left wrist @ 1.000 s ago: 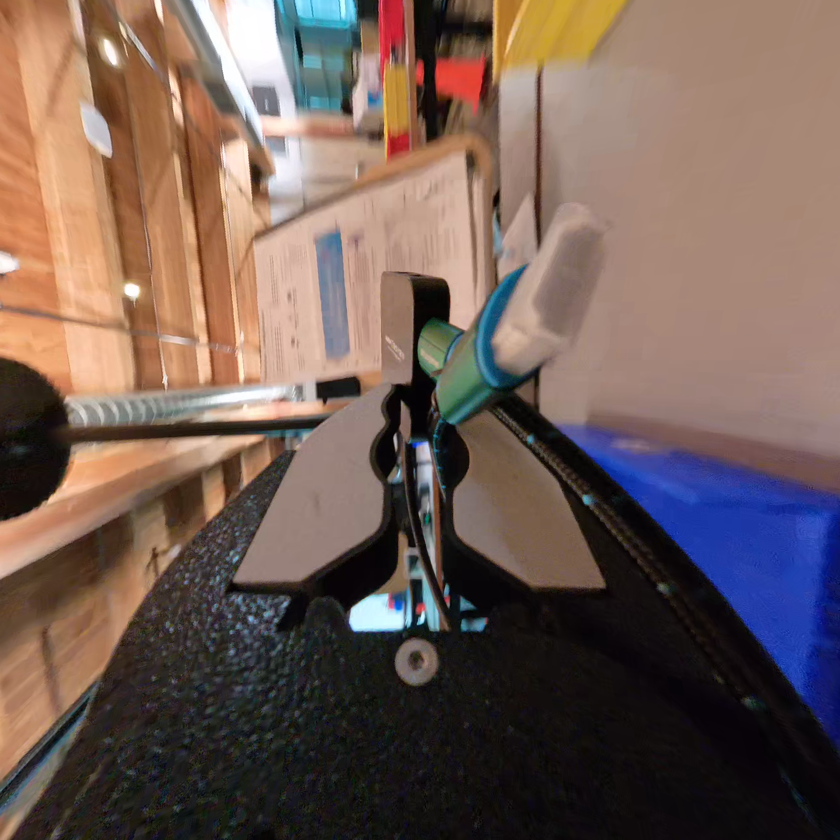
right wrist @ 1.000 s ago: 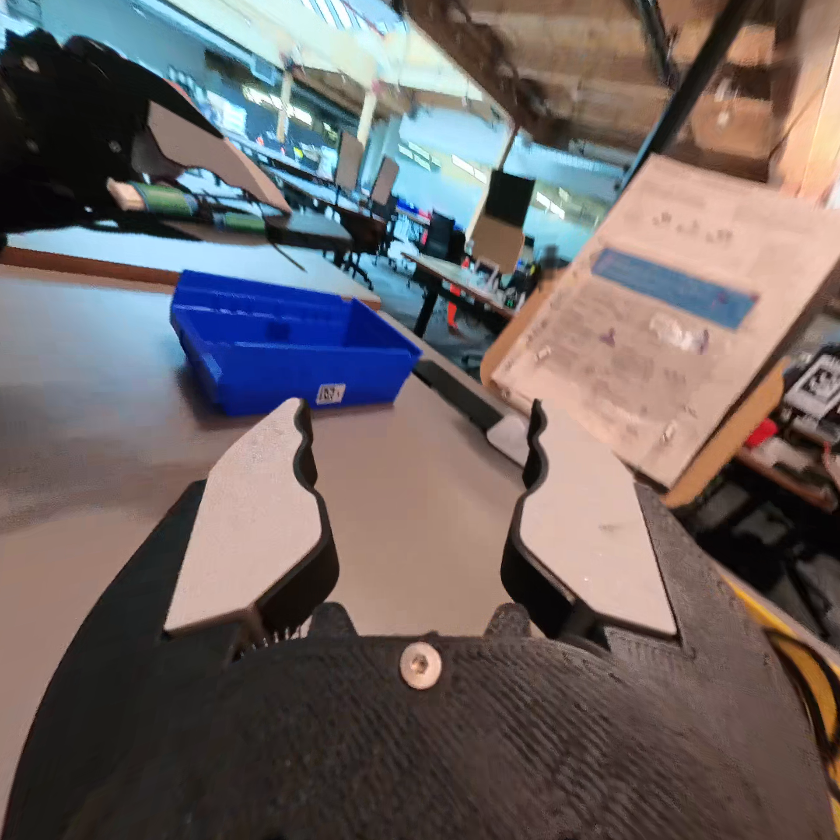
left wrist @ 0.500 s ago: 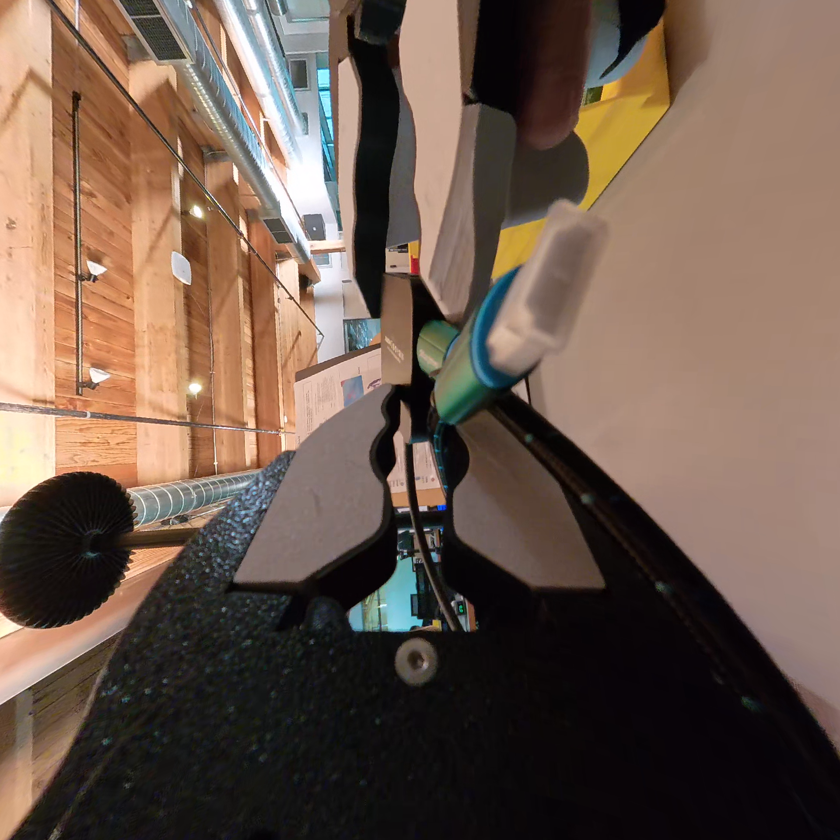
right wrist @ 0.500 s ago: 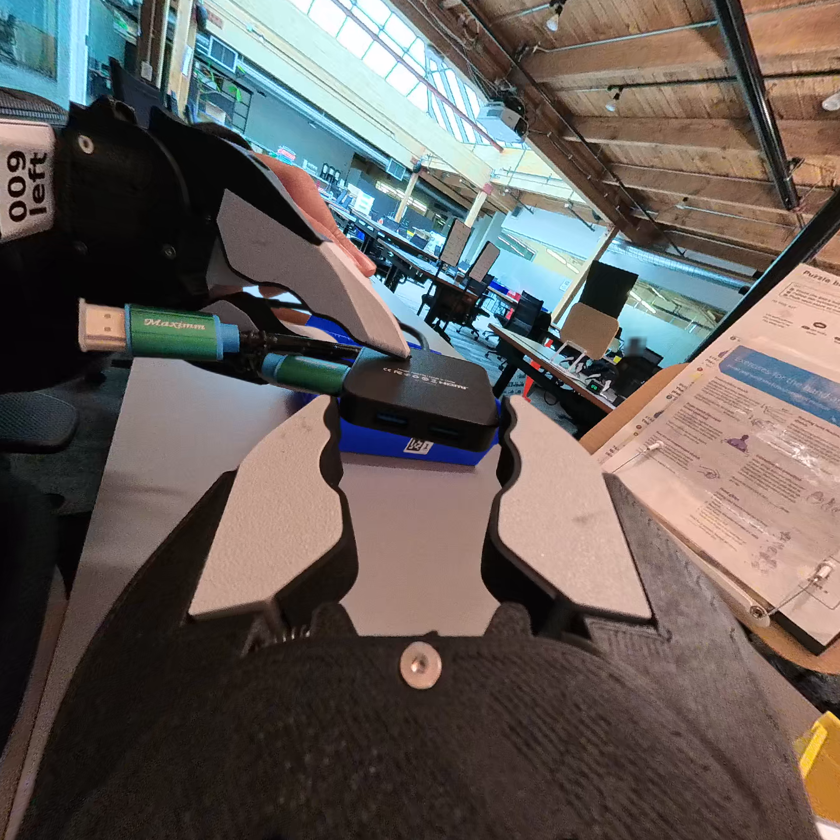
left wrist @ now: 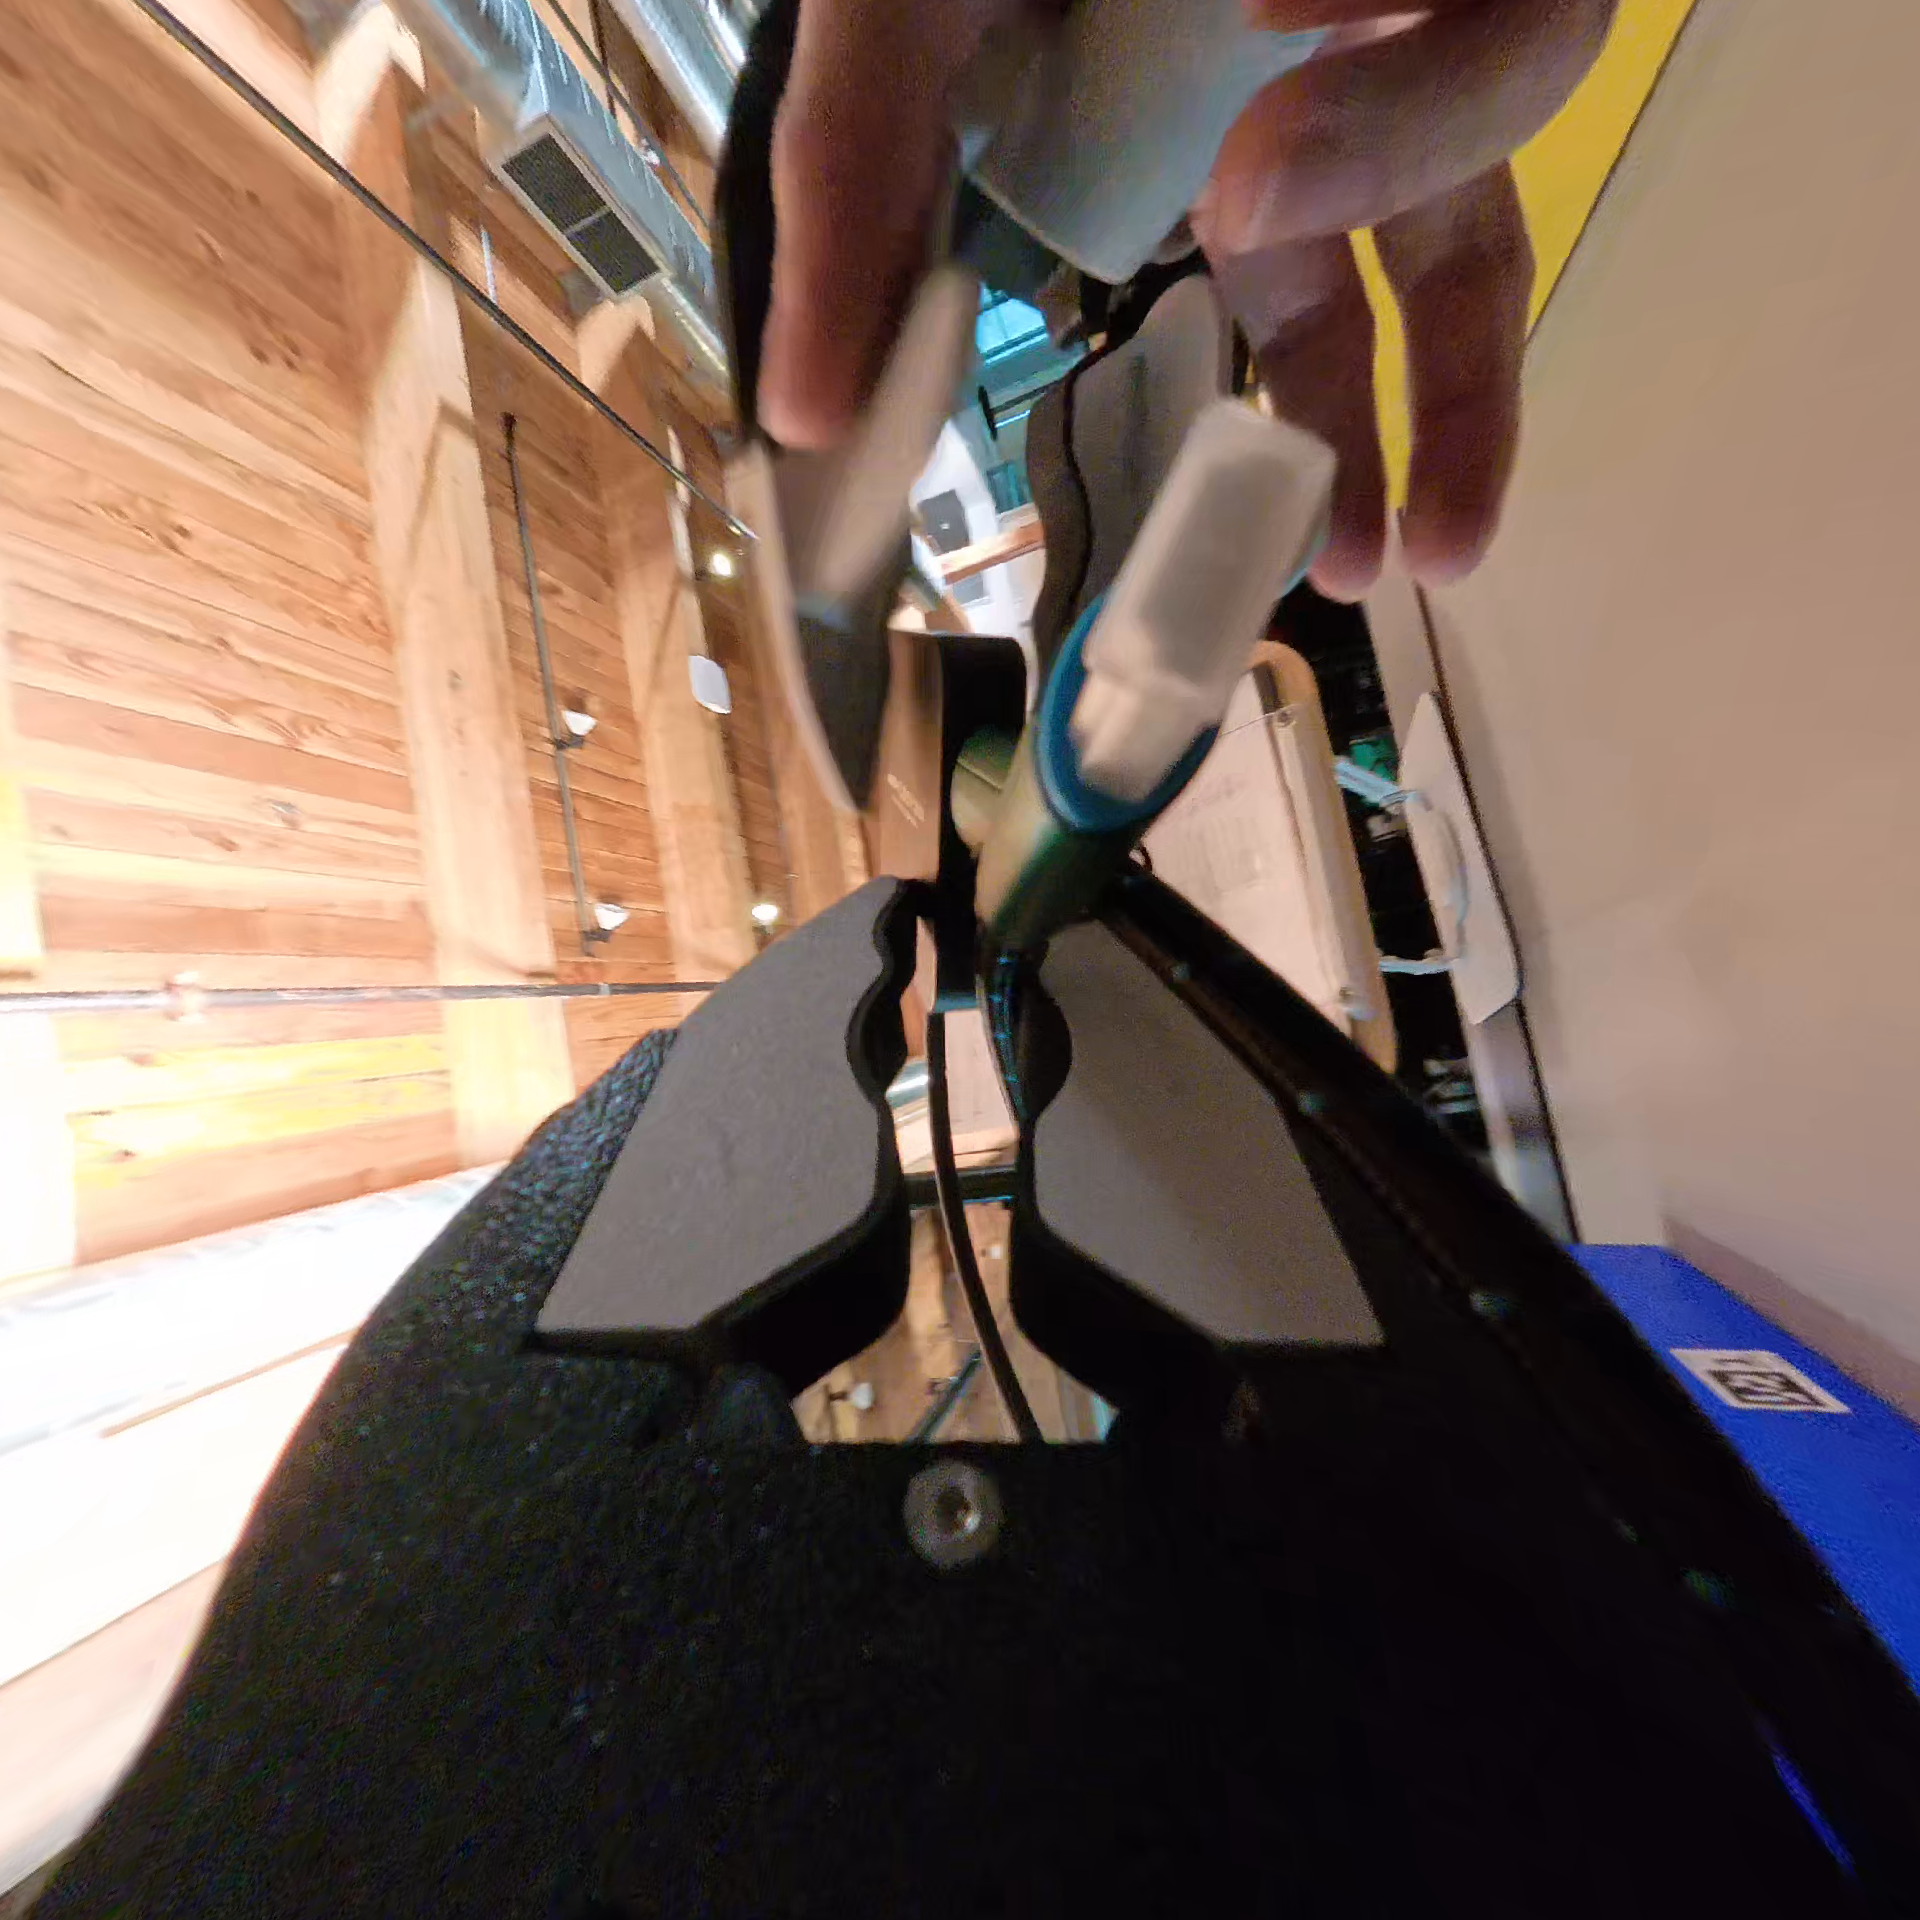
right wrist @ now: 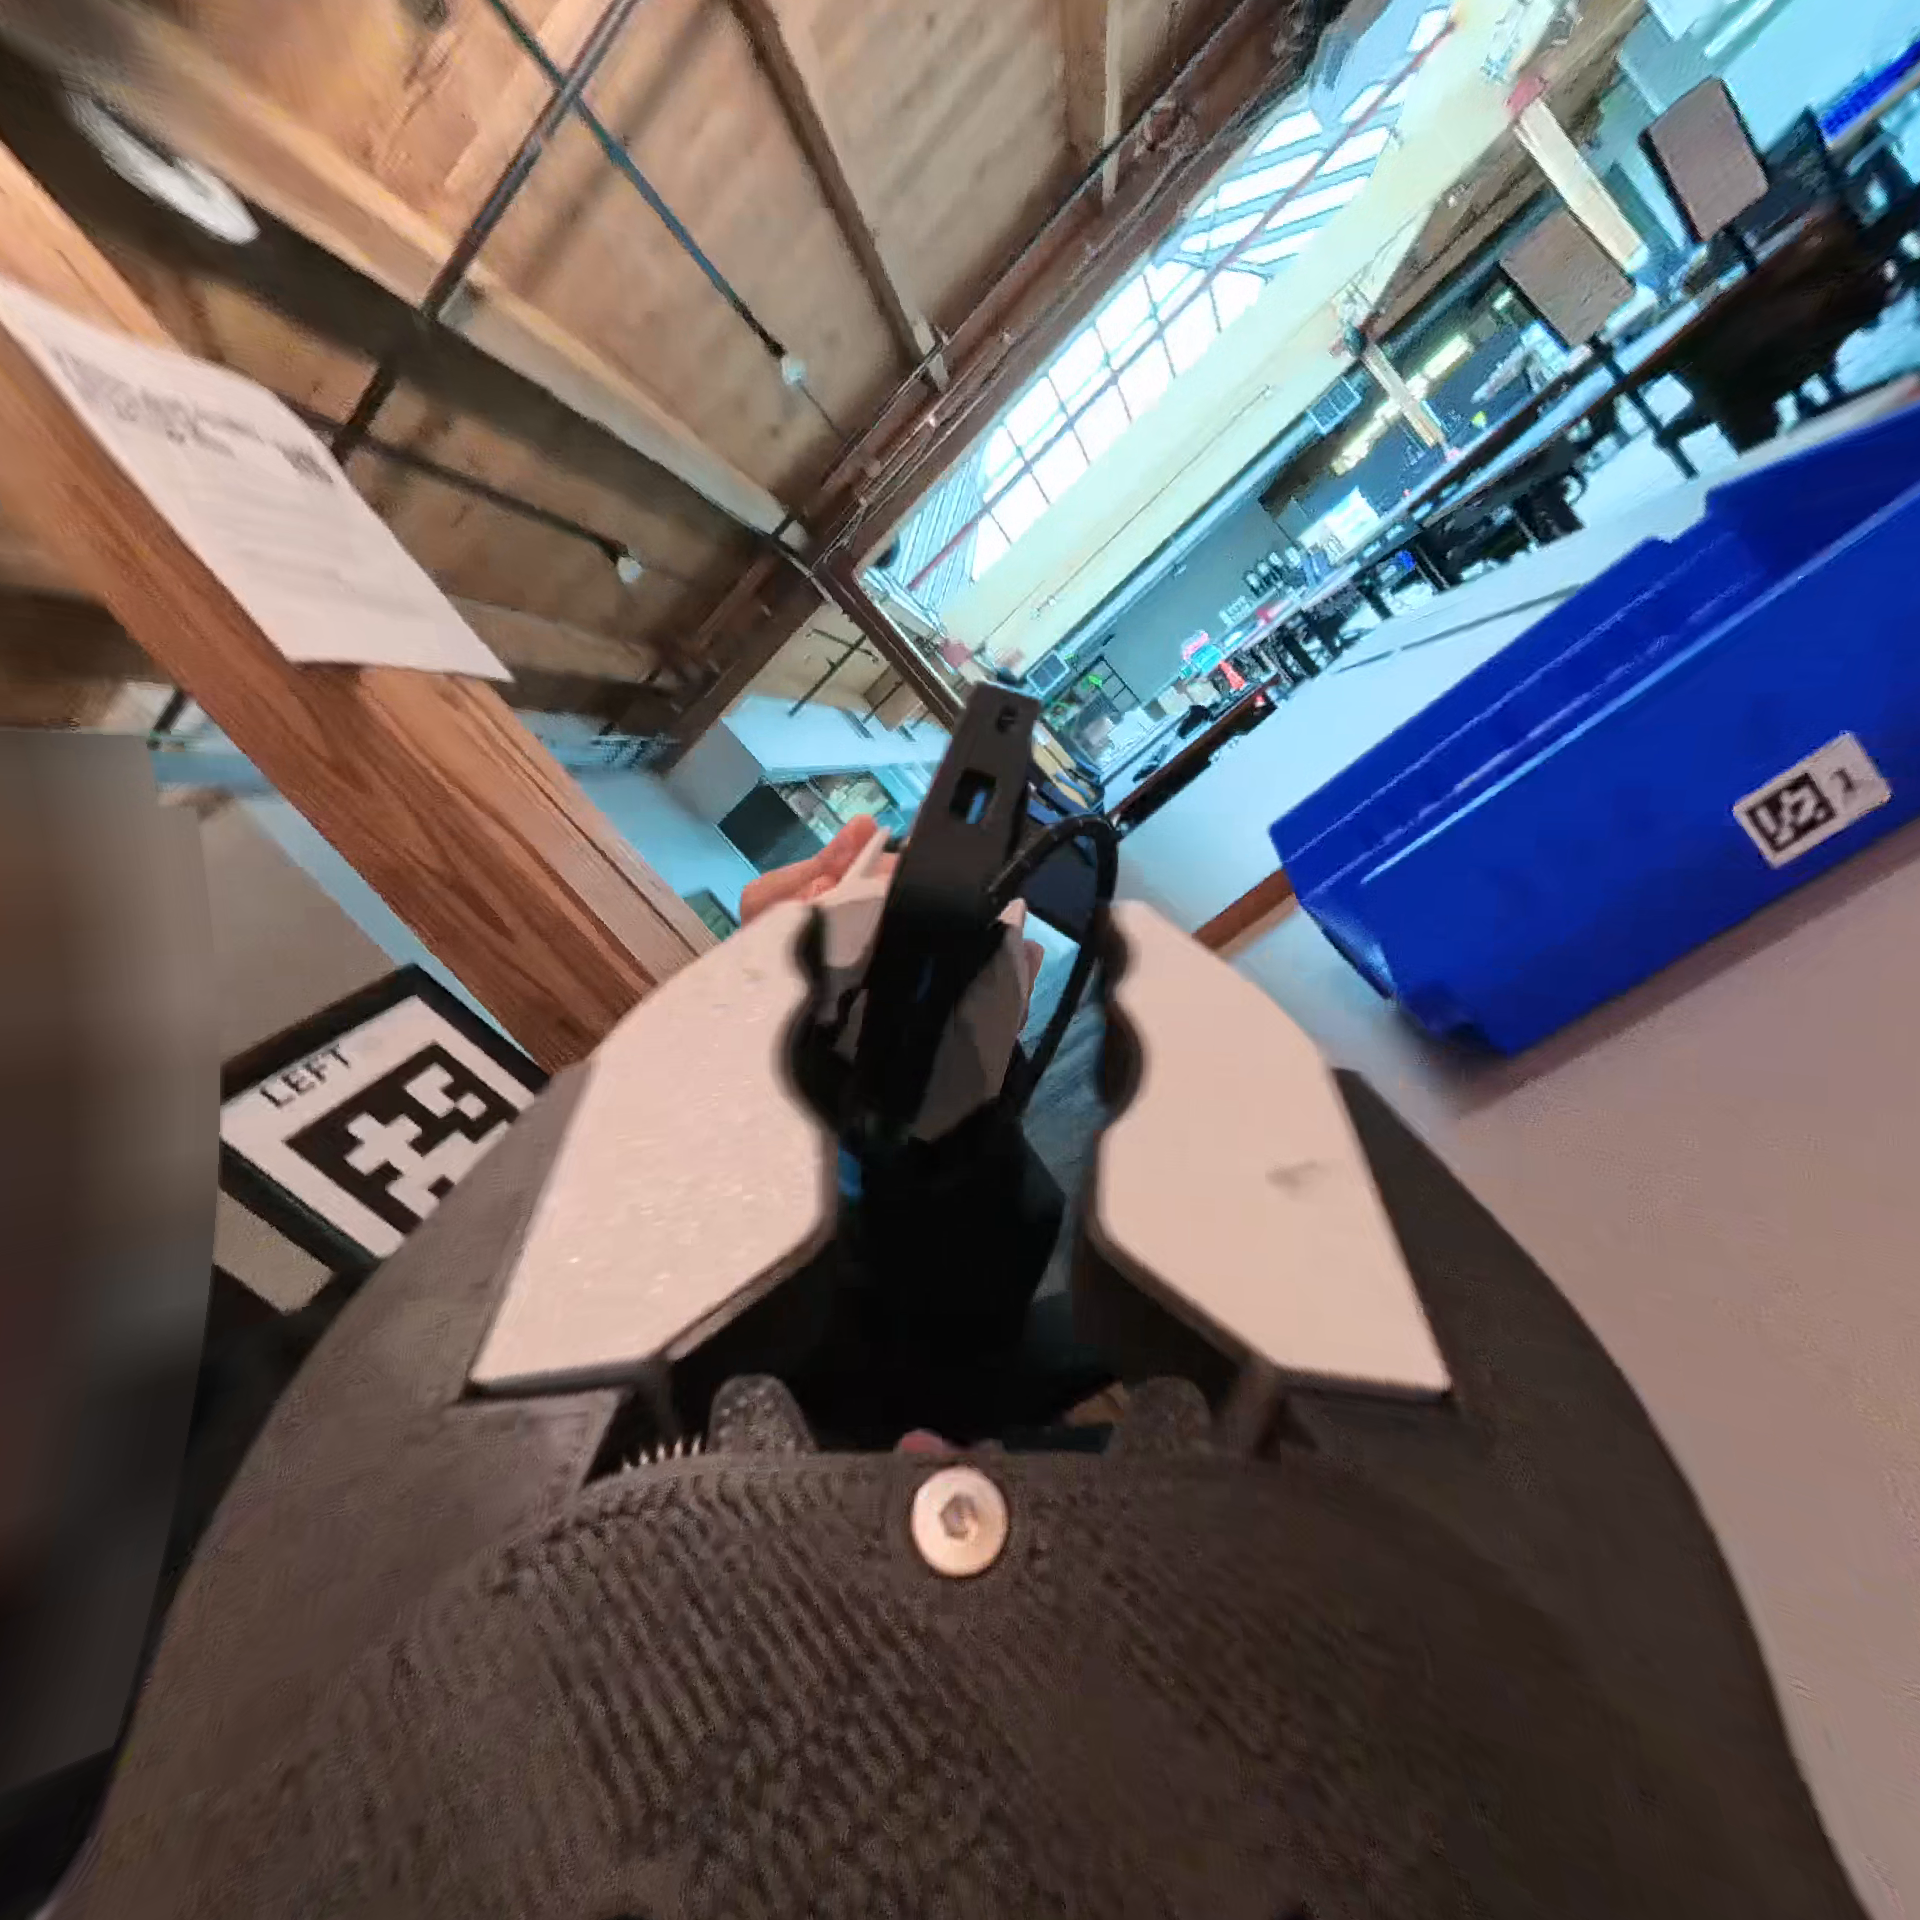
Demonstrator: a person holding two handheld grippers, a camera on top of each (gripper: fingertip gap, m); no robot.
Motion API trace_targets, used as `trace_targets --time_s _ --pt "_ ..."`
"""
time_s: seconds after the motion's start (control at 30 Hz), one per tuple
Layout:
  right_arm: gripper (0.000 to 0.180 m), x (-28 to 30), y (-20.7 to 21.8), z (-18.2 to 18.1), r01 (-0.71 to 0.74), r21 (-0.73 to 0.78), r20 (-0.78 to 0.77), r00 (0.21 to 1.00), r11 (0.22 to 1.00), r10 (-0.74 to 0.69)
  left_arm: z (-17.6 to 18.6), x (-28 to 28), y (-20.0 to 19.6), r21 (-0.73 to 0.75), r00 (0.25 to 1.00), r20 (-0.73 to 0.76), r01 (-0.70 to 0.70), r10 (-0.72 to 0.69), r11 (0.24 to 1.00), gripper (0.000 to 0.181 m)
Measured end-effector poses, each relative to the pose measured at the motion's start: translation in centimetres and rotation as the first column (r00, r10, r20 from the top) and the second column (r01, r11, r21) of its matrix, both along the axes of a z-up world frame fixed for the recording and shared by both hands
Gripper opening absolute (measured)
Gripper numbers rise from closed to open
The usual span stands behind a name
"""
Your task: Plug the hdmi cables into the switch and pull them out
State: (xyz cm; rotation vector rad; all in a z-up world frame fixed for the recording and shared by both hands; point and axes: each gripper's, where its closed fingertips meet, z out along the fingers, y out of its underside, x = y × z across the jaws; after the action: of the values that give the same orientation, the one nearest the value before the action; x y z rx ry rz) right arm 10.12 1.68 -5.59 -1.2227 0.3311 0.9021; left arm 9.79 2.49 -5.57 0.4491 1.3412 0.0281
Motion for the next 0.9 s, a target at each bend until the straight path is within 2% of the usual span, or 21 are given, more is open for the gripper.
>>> trace_targets --time_s 0.03,0.07,0.17,0.2,0.27,0.33,0.4,0.47,0.5,0.53,0.6,0.73,0.77,0.9 --pt "0.029 -0.1 0.3 -0.3 -0.011 -0.007 -0.011 1.000 1.000 0.011 -0.3 0.2 0.0 0.025 1.000 0.021 -0.014 0.013 1.000 0.016" --pt "0.017 -0.1 0.5 -0.5 -0.016 -0.004 -0.015 1.000 1.000 0.016 -0.8 0.6 0.2 0.046 0.999 0.036 -0.037 0.035 0.998 0.016" --pt "0.015 0.6 0.8 -1.6 0.020 -0.056 0.024 1.000 0.998 -0.019 -1.8 1.2 0.4 0.044 0.998 0.058 -0.028 0.026 0.999 0.019" --pt "0.014 0.9 0.7 -2.0 0.016 -0.083 0.036 0.999 0.996 -0.013 -2.4 1.4 0.4 0.024 1.000 0.016 -0.018 0.017 1.000 0.021" --pt "0.014 1.2 0.3 -2.7 -0.010 -0.132 0.071 0.997 0.991 0.020 -3.8 1.4 0.1 -0.057 0.987 -0.162 0.007 -0.017 0.998 0.033" --pt "0.014 1.8 -0.8 -3.0 -0.031 -0.183 0.117 0.992 0.983 0.053 -4.6 0.4 -0.2 -0.177 0.923 -0.376 0.016 -0.083 0.984 0.038" --pt "0.014 2.5 -2.1 -3.6 -0.016 -0.241 0.197 0.978 0.970 0.065 -4.2 -1.5 -0.8 -0.310 0.805 -0.557 0.025 -0.203 0.950 0.047" --pt "0.014 2.8 -3.2 -3.6 -0.011 -0.265 0.244 0.966 0.964 0.079 -2.9 -3.2 -1.2 -0.431 0.677 -0.665 -0.002 -0.316 0.903 0.052" --pt "0.014 2.9 -3.6 -3.3 -0.013 -0.251 0.240 0.968 0.968 0.075 -2.2 -3.3 -1.2 -0.471 0.638 -0.688 -0.030 -0.346 0.881 0.059" --pt "0.015 2.9 -3.8 -2.7 -0.025 -0.227 0.213 0.974 0.974 0.075 -1.3 -2.9 -1.2 -0.499 0.640 -0.679 -0.044 -0.359 0.865 0.065" --pt "0.014 2.8 -4.0 -1.7 -0.054 -0.165 0.154 0.985 0.985 0.080 0.2 -1.4 -1.3 -0.523 0.711 -0.604 -0.014 -0.360 0.852 0.065" --pt "0.015 2.7 -3.3 -1.5 -0.057 -0.142 0.105 0.992 0.988 0.072 0.9 1.6 -1.7 -0.499 0.783 -0.546 -0.017 -0.299 0.866 0.064" --pt "0.014 2.6 -3.1 -1.5 -0.057 -0.143 0.099 0.992 0.988 0.072 0.7 2.1 -1.8 -0.493 0.777 -0.552 -0.012 -0.302 0.870 0.064" --pt "0.014 2.9 -3.0 -1.3 -0.023 -0.147 0.095 0.995 0.989 0.037 -1.7 2.3 -2.7 -0.487 0.657 -0.672 -0.044 -0.342 0.872 0.066"
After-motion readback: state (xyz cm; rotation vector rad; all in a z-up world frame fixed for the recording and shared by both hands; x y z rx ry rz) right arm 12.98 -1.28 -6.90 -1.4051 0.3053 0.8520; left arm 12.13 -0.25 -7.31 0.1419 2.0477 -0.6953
